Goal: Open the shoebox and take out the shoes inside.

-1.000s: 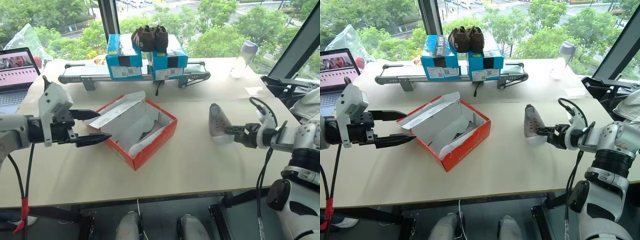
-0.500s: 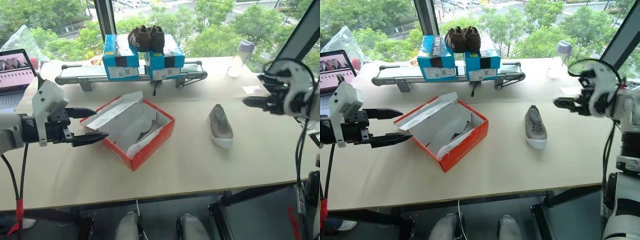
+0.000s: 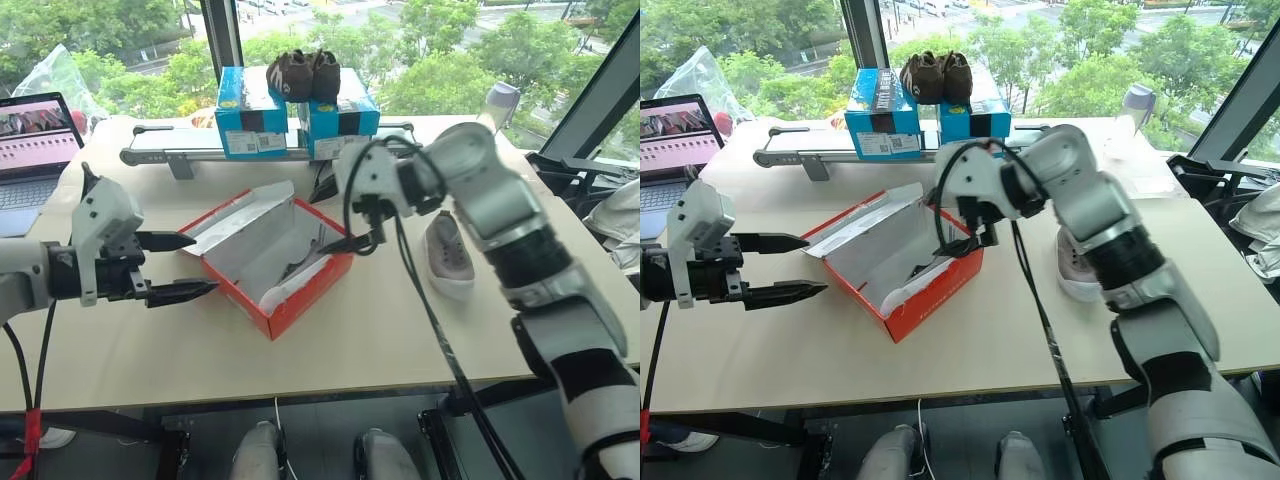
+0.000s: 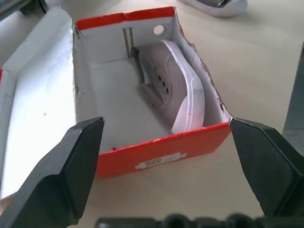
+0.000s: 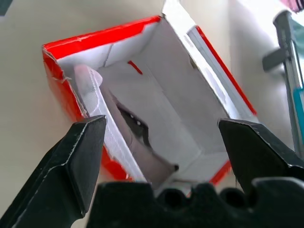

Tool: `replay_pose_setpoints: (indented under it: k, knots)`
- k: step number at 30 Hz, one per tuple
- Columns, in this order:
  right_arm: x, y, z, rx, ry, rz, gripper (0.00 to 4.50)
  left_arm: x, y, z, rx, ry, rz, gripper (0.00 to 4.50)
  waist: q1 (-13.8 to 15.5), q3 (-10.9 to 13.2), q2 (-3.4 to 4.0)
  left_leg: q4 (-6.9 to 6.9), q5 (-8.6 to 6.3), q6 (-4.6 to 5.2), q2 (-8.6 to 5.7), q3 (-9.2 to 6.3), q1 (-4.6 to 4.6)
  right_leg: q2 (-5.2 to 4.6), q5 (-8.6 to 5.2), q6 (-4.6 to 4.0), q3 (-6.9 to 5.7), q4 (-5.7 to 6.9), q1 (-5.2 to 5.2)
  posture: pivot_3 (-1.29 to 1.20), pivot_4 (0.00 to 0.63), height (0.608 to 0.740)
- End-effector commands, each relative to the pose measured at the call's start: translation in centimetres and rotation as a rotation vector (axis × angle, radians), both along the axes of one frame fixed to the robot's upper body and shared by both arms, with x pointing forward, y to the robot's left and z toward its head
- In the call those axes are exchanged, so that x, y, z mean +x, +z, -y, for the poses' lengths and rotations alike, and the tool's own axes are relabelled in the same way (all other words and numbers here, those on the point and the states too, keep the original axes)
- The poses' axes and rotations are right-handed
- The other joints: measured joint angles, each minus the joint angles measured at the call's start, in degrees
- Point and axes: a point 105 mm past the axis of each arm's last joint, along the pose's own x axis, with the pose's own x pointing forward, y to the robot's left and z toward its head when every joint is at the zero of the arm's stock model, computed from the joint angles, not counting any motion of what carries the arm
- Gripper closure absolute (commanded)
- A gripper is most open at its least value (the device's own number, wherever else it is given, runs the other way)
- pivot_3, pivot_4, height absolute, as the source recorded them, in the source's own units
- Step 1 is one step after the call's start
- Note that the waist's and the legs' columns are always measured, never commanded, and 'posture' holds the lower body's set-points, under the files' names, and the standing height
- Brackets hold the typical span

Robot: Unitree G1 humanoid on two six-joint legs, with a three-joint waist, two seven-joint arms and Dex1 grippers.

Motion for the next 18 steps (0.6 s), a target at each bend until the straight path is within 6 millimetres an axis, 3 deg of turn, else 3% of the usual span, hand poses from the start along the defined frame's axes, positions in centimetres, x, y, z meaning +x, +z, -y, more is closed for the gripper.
replay_pose_setpoints:
  k: [1, 9, 18]
  knots:
    - [0.1, -0.2, -0.5, -0.030, 0.057, 0.058, 0.08, -0.6, 1.1, 0.2, 0.007, 0.006, 0.054, 0.00, 0.01, 0.00, 0.00, 0.01, 0.00, 0.00, -0.01, 0.00, 0.00, -0.01, 0.00, 0.00, 0.00, -0.01, 0.03, 0.00, 0.150, 0.740]
    - [0.4, -2.1, -1.5, -0.080, 0.098, 0.050, 0.08, -1.1, 0.9, 0.1, 0.000, 0.032, 0.056, 0.00, -0.15, 0.00, 0.00, 0.00, 0.01, -0.02, 0.01, 0.00, 0.01, 0.00, 0.01, -0.02, 0.00, 0.07, 0.01, 0.00, 0.150, 0.740]
    - [2.2, -3.1, -2.1, -0.082, 0.028, 0.046, 0.08, -1.5, 0.9, 0.1, -0.004, 0.045, 0.058, 0.00, -0.16, 0.00, 0.00, -0.02, 0.01, -0.05, 0.00, 0.01, 0.01, 0.00, 0.01, -0.03, 0.00, 0.07, 0.00, 0.00, 0.150, 0.740]
